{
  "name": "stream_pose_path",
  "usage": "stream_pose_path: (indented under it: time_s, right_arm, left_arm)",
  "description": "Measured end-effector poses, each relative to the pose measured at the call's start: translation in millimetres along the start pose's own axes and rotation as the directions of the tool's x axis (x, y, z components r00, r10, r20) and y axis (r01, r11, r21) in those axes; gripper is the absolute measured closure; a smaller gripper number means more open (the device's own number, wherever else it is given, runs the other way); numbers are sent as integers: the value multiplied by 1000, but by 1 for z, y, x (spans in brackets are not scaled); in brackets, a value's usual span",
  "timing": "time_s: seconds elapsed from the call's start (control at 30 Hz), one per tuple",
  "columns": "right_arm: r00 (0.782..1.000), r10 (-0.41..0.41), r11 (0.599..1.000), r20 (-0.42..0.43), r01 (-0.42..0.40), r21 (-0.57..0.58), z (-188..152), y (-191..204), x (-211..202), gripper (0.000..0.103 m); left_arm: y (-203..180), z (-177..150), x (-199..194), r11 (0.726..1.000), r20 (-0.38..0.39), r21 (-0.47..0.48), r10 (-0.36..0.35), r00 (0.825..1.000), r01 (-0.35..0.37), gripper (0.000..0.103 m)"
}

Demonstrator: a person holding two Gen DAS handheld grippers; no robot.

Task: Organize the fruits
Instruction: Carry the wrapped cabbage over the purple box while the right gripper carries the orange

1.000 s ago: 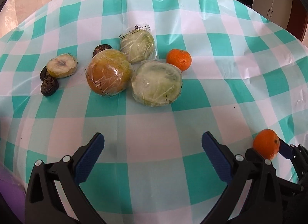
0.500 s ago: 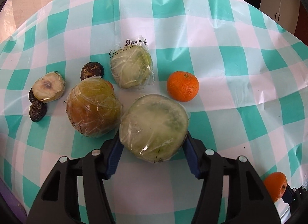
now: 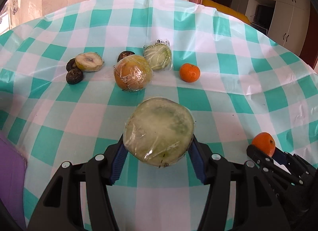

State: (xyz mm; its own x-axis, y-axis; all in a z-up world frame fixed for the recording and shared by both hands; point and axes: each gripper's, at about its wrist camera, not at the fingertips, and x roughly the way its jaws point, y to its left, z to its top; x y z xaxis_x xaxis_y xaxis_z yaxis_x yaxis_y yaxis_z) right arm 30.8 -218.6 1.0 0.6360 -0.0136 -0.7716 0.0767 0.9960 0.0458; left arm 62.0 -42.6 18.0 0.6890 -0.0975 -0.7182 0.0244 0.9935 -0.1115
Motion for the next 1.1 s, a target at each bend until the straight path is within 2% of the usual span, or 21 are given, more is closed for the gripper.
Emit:
stream_pose_path:
  time_s: [0.17,0.3,0.53,0.87,1.0,1.1]
  right_arm:
    - [999,31,999,8,-31,9,-2,-1,-3,60]
    - [998,52,999,22,-52,8,-15,6,-15,60]
    - [991,129,992,28,-129,4,-48,23,-45,59]
    - [986,166,982,27,-162,-100,-84,59,-76,59]
    - [978,206,973,33,-202,-109,-93,69,-88,59]
    - [972,228,966,49,-219,-136,-97,82,-99,59]
  left_arm:
    - [23,-40,-46,1000,31,-11,20,999,-20,45]
    - [44,-60,-67,999,41,-51,2,999,0,45]
    - [59,-92,-101,1000,58,-20,-2,998,4,45]
    - [62,-119,-132,999,83,30,10,997,-12,45]
    - [62,-119,-158,999,141,47,16,990,-23,45]
    - [64,-115,-185,997,207,62,38,978,-52,45]
